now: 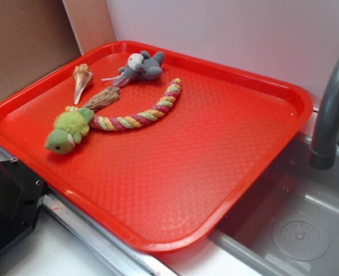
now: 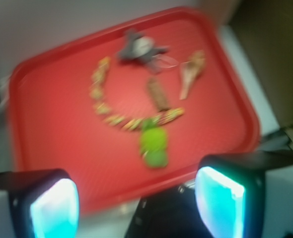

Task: Grab the shell.

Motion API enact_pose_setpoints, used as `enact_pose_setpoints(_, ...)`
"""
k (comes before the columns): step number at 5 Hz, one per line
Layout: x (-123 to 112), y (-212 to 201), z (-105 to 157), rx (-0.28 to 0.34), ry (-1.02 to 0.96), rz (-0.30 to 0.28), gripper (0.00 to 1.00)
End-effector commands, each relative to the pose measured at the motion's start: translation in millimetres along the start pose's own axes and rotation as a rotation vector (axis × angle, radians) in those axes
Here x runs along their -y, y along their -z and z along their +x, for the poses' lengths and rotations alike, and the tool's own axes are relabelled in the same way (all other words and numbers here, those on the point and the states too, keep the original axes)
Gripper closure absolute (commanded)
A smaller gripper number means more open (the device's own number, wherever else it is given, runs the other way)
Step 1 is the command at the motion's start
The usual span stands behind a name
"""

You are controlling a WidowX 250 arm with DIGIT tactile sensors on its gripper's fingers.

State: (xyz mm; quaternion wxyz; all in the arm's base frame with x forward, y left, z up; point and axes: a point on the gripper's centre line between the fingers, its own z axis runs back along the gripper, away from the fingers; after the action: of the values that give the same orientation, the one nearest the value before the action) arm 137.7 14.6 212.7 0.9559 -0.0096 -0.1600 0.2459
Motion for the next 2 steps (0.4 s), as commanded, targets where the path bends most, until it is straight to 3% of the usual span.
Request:
enact_pose_setpoints(1,-29.7,57.6,46.8,0.045,-0.13,0.097,0.0)
enact_pose_setpoints(2,-43.9,81.6,64.9,0.073,-0.163,0.141,0.0)
